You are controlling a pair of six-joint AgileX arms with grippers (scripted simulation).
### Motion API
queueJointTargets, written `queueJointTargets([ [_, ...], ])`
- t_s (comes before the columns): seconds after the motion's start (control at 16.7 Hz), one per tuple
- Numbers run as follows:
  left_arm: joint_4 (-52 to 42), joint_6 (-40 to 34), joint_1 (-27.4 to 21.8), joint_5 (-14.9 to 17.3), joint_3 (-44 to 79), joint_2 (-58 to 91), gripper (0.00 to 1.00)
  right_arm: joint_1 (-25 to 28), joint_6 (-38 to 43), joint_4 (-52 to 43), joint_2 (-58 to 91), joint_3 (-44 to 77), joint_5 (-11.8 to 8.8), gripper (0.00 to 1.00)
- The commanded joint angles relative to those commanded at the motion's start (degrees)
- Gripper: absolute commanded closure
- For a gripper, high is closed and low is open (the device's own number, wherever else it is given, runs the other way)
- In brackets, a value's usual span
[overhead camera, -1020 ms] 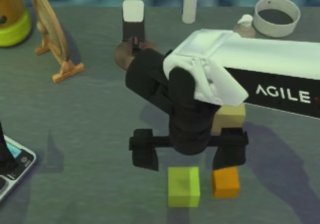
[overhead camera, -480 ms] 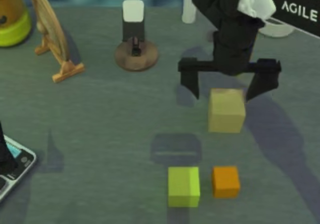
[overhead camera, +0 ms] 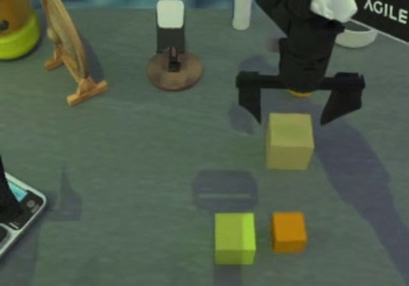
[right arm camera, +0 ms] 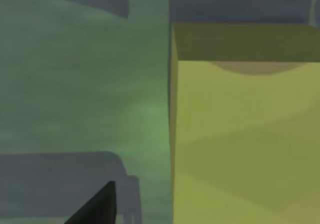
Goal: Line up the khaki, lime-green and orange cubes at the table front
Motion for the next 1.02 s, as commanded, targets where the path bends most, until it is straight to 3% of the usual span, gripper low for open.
queueJointTargets([
  [0.42,0.0,0.0,0.0,0.0,0.0,0.0,0.00,-0.1,0.0,14.7,4.3,-10.0,0.0,0.00],
  [0.72,0.0,0.0,0.0,0.0,0.0,0.0,0.00,0.0,0.0,16.2,5.0,-11.2,0.0,0.00],
  [1.02,0.0,0.0,0.0,0.0,0.0,0.0,0.00,0.0,0.0,16.2,5.0,-11.2,0.0,0.38],
])
